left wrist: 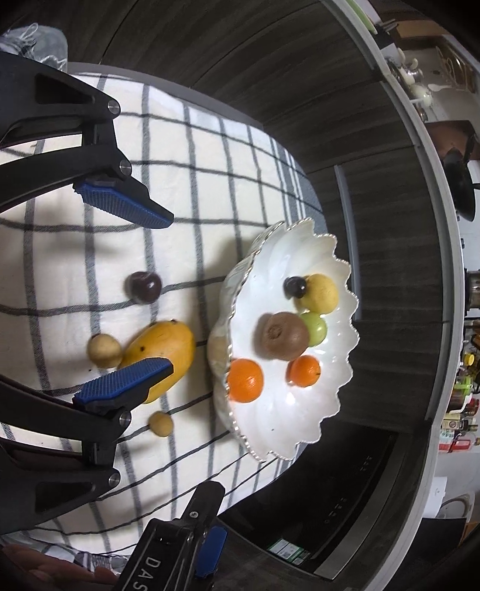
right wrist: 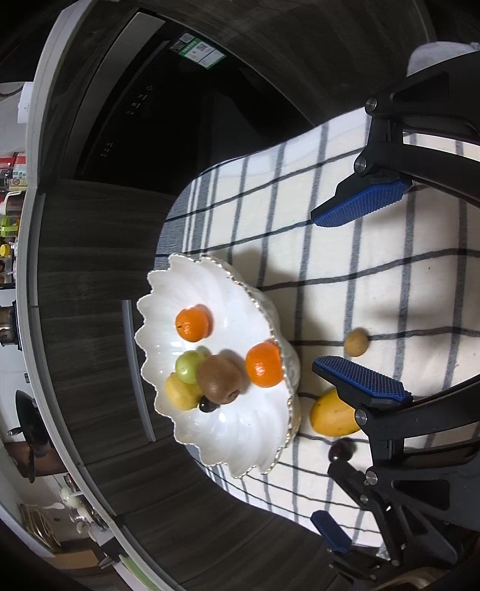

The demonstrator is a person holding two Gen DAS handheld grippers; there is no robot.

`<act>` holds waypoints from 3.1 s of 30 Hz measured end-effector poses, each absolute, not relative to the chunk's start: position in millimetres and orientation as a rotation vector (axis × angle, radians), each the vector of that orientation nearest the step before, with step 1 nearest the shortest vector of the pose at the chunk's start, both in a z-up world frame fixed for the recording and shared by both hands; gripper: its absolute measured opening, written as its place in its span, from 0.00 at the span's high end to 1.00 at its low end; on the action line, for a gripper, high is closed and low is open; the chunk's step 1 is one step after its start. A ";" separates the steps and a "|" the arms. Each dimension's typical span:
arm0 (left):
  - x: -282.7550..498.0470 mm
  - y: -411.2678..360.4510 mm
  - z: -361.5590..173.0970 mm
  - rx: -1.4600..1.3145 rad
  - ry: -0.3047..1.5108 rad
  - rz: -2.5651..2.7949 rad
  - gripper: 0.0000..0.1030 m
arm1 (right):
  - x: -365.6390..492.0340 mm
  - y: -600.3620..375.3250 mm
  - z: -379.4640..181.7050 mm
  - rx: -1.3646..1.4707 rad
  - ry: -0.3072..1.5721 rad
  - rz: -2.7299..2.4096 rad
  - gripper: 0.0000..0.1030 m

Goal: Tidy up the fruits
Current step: 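Move both tools back toward the small brown fruit and mango, then close the left tool on the small brown fruit while the right tool grasps the mango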

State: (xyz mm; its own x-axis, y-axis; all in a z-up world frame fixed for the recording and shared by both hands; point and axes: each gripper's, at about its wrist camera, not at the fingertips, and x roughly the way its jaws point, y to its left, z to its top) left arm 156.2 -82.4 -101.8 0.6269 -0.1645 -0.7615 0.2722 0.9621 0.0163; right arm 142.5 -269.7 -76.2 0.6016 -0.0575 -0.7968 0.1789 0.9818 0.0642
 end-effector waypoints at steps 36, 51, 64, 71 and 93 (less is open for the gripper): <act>143.0 -118.7 -156.6 0.195 0.983 -0.382 0.75 | 133.1 -290.1 -112.0 0.230 0.983 -0.159 0.29; 137.0 -84.3 -135.6 0.153 0.954 -0.323 0.75 | 136.0 -269.7 -105.0 0.187 0.979 -0.083 0.29; 155.2 -25.8 -126.5 0.063 0.928 -0.185 0.75 | 158.5 -196.8 -99.6 0.015 0.986 0.104 0.29; 163.2 -5.7 -128.9 0.021 0.934 -0.138 0.75 | 172.5 -165.9 -112.9 -0.050 1.041 0.166 0.29; 170.4 5.8 -131.8 -0.013 0.948 -0.120 0.75 | 193.3 -152.4 -148.5 -0.106 1.153 0.160 0.47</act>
